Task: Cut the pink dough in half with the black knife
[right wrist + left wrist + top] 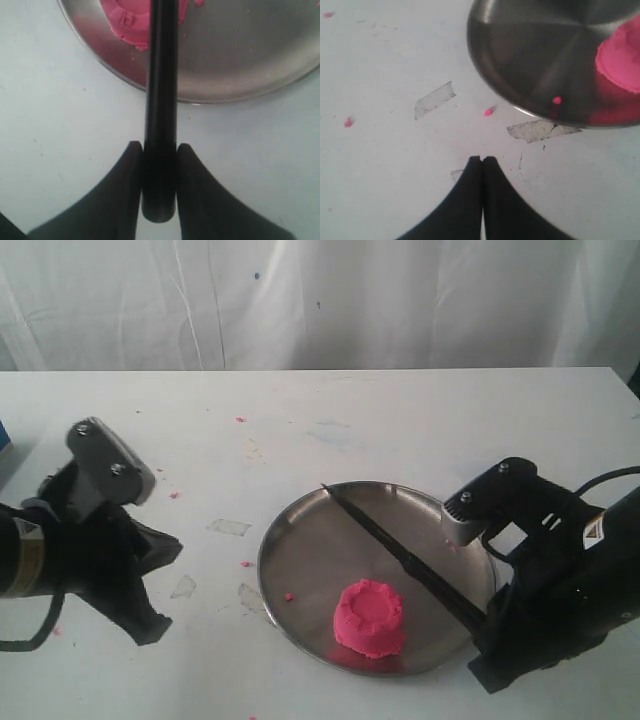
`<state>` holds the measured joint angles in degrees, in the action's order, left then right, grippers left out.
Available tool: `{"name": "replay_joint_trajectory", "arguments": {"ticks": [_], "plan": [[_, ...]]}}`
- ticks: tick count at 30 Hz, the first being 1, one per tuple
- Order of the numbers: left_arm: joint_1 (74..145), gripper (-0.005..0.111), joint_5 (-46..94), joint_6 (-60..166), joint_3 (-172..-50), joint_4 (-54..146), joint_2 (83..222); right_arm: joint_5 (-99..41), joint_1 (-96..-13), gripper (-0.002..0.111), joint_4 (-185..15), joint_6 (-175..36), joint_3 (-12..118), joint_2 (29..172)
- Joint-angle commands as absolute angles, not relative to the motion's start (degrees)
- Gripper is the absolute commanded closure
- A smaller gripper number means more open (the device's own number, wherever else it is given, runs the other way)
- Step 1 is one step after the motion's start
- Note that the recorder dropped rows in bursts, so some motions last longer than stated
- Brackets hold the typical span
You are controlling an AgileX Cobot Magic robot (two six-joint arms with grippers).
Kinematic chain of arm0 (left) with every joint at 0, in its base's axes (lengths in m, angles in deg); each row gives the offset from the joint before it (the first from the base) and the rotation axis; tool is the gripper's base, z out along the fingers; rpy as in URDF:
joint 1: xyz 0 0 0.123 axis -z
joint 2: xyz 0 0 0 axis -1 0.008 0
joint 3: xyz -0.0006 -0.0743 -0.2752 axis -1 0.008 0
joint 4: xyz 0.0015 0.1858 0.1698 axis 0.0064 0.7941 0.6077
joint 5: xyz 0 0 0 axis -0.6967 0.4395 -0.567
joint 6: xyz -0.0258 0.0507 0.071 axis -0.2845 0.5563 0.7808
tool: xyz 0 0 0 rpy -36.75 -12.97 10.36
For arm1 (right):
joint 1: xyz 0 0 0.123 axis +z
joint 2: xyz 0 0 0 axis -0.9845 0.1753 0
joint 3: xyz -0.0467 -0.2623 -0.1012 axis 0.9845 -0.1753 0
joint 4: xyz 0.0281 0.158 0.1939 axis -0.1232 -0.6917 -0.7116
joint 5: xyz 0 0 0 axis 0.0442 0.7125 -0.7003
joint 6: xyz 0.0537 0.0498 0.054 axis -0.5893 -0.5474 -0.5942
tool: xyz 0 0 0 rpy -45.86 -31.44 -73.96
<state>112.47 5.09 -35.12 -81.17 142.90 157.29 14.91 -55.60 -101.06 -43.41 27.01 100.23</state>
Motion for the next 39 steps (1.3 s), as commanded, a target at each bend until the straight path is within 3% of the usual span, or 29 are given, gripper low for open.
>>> {"name": "replay_joint_trajectory", "arguments": {"ticks": [1,7,13,17,20,25,30,39], "plan": [[114.28,0.107,4.68,-28.4,-85.48,136.3,161.9,14.91,-55.37,0.108,-100.09,-43.16,27.06,101.62],[114.28,0.107,-8.71,-28.56,-90.67,118.96,162.65,15.76,-55.24,0.108,-100.44,-38.15,26.77,102.14],[114.28,0.107,-0.67,7.01,-94.46,112.91,165.89,16.52,-55.24,0.108,-99.91,-36.64,26.89,103.39],[114.28,0.107,-8.09,6.89,-94.95,99.16,169.68,15.13,-55.24,0.108,-99.18,-36.64,26.89,103.94],[114.28,0.107,-17.11,10.2,-94.95,100.34,173.16,10.37,-55.24,0.108,-98.13,-36.64,26.89,104.78],[114.28,0.107,-16.99,18.31,-94.95,104.01,177.02,12.13,-55.24,0.108,-97.59,-36.64,26.89,106.18],[114.28,0.107,-35.04,18.31,-94.95,111.37,180.21,14.23,-55.24,0.108,-99.33,-36.64,26.89,105.97],[114.28,0.107,-36.27,18.31,-94.95,111.16,187.67,17.48,-55.24,0.108,-103.81,-34.96,26.79,106.48]]}}
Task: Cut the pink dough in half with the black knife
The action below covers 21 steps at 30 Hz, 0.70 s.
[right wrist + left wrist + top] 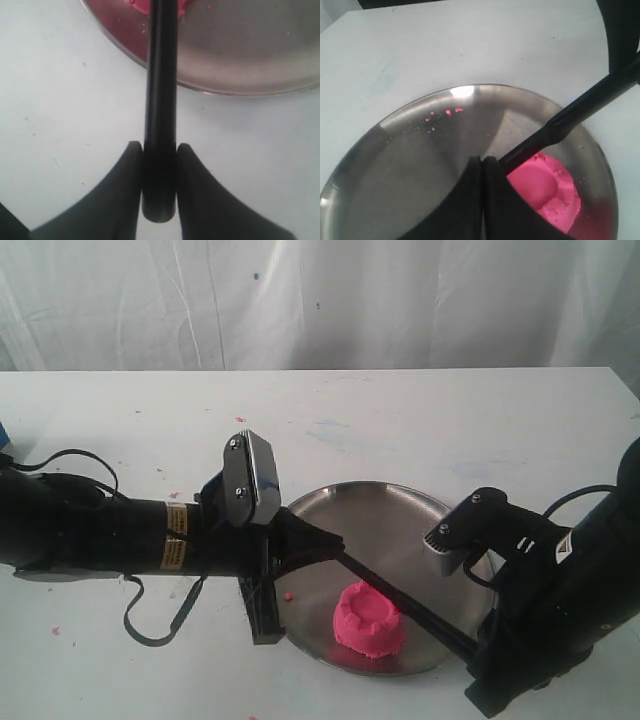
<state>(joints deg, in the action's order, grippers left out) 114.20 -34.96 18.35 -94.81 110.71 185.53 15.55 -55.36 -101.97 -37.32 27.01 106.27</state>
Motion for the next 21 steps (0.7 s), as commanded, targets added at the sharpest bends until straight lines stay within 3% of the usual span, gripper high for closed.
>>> {"name": "replay_joint_trajectory", "arguments": {"ticks": [1,5,21], "plan": [[114.28,0.107,-36.77,18.31,-94.95,110.48,187.68,17.48,-55.24,0.108,-103.69,-34.96,26.79,106.8],[114.28,0.107,-41.75,18.31,-94.95,107.75,187.68,17.6,-55.24,0.108,-103.69,-35.16,26.79,109.69],[114.28,0.107,-38.64,14.59,-94.95,107.17,190.67,16.08,-55.24,0.108,-100.63,-36.13,26.89,109.92]]}}
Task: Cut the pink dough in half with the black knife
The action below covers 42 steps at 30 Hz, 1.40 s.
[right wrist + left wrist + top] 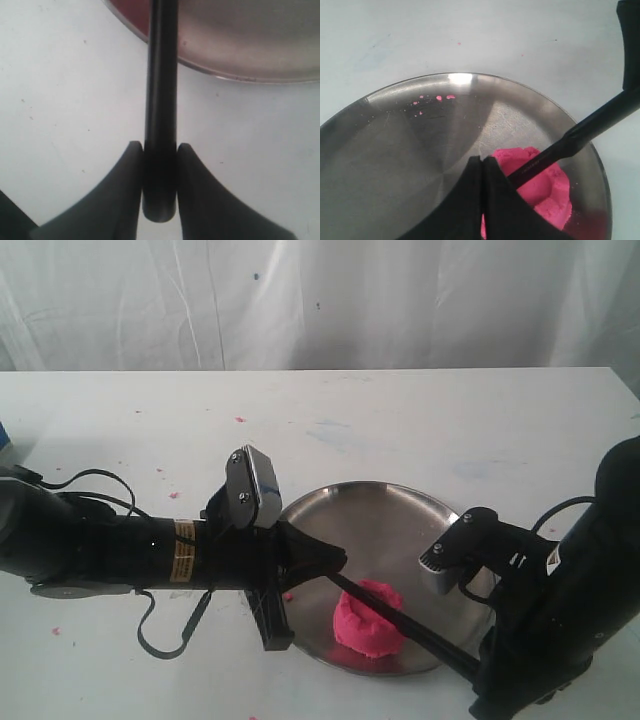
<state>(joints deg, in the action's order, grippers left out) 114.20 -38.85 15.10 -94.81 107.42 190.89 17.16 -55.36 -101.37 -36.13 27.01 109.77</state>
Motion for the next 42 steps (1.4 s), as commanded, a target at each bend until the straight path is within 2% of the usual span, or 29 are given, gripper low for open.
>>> {"name": "replay_joint_trajectory", "arguments": {"ticks": [1,18,23,25,30,42], "plan": [[114.28,0.107,-38.64,14.49,-94.95,107.17,190.67,15.75,-55.24,0.108,-100.47,-36.13,26.89,109.92],[114.28,0.107,-33.54,14.51,-94.95,106.78,190.67,16.11,-55.24,0.108,-101.39,-36.13,26.99,112.15],[114.28,0.107,-45.76,14.81,-94.95,102.54,190.67,16.11,-55.24,0.108,-101.39,-36.13,26.99,112.15],[114.28,0.107,-46.09,14.81,-94.95,100.99,190.67,16.11,-55.24,0.108,-101.39,-36.13,26.99,112.15],[114.28,0.107,-36.79,14.81,-94.95,100.82,190.91,16.11,-55.24,0.108,-101.6,-36.13,26.99,112.15],[114.28,0.107,-35.73,14.45,-98.32,100.42,193.38,16.11,-55.24,0.108,-102.32,-36.13,26.99,112.15]]}}
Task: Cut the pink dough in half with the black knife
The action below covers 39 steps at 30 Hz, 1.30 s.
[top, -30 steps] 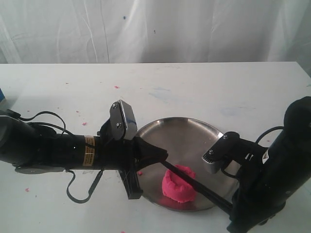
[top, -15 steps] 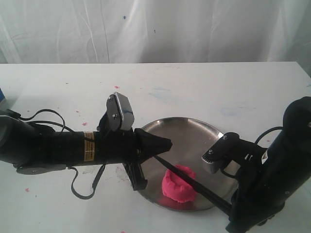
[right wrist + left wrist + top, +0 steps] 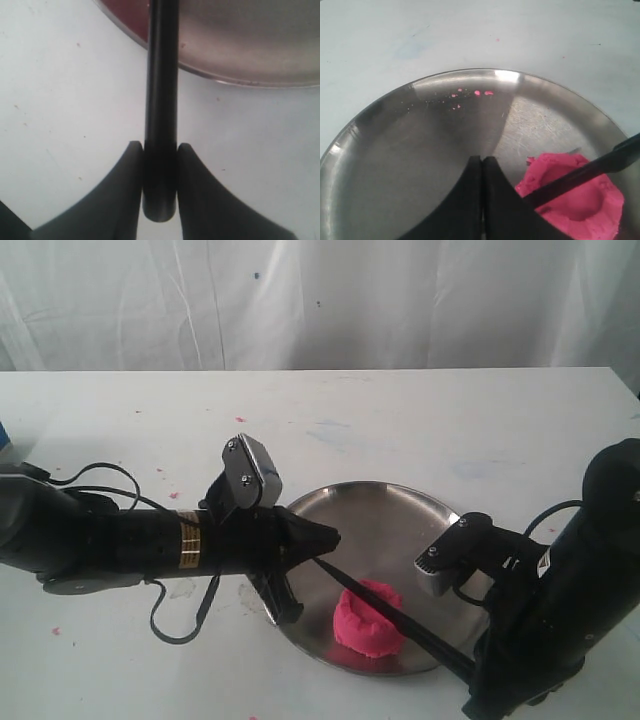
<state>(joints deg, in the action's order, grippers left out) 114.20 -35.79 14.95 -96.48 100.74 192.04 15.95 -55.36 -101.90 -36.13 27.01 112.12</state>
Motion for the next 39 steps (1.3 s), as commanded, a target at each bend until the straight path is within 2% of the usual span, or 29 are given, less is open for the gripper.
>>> {"name": "replay_joint_trajectory", "arguments": {"ticks": [1,39], "plan": [[114.28,0.107,-36.66,13.8,-98.64,100.42,194.01,16.11,-55.24,0.108,-102.32,-36.13,26.99,112.15],[114.28,0.107,-35.07,8.4,-99.0,102.52,197.37,14.36,-55.24,0.108,-99.79,-36.13,27.19,112.15]]}}
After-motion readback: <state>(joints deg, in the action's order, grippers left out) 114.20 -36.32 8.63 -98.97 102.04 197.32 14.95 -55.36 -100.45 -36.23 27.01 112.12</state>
